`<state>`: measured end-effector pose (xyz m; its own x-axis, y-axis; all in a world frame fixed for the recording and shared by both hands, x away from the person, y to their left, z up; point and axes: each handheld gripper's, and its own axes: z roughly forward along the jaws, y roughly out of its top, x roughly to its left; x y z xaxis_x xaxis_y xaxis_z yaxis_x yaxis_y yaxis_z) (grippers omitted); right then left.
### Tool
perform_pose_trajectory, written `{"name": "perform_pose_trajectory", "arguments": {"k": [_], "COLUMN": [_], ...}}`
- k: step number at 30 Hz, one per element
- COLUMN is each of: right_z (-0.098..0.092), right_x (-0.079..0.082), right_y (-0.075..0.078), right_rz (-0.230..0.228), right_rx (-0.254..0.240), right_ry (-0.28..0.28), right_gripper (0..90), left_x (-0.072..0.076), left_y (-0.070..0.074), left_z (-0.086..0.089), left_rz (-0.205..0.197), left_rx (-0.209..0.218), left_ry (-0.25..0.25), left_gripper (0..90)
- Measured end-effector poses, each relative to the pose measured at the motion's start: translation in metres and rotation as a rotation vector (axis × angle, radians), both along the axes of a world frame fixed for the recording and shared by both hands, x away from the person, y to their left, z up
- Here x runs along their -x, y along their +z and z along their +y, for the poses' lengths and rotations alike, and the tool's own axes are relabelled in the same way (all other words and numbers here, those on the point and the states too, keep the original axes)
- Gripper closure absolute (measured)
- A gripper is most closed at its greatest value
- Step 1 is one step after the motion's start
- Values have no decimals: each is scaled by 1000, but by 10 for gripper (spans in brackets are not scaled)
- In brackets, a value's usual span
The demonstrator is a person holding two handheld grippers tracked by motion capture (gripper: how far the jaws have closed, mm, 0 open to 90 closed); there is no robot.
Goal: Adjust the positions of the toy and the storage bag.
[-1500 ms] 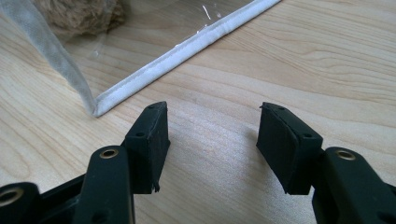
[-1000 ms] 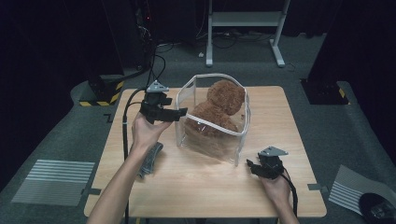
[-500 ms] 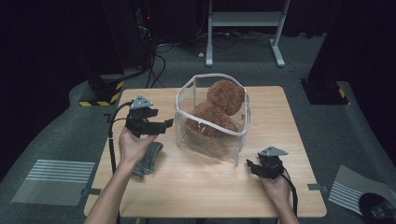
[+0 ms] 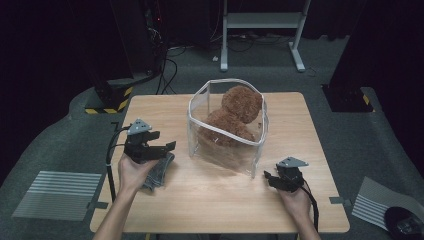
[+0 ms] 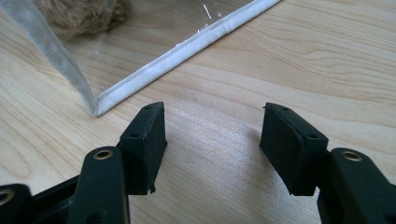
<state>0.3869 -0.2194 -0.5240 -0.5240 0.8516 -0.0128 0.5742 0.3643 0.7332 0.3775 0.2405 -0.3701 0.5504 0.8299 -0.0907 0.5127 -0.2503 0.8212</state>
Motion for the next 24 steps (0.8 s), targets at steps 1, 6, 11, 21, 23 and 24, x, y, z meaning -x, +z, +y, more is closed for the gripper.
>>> {"name": "perform_pose_trajectory", "arguments": {"k": [1,6,11,21,23,24], "right_z": [0,0,0,0,0,0], "right_x": [0,0,0,0,0,0], "right_y": [0,0,0,0,0,0], "right_rz": [0,1,1,1,1,1], "right_rx": [0,1,1,0,1,1], "right_ry": [0,0,1,1,1,1], "right_gripper": [404,403,401,401,400,400], "left_x": [2,10,17,28,31,32], "left_y": [-3,-19,-29,-43,-47,-50], "left_z": [1,8,12,20,21,21], "left_rz": [1,15,20,12,13,11], "left_rx": [2,22,33,36,38,33], "left_ry": [1,7,16,45,48,49], "left_gripper": [259,260,260,260,260,260]}}
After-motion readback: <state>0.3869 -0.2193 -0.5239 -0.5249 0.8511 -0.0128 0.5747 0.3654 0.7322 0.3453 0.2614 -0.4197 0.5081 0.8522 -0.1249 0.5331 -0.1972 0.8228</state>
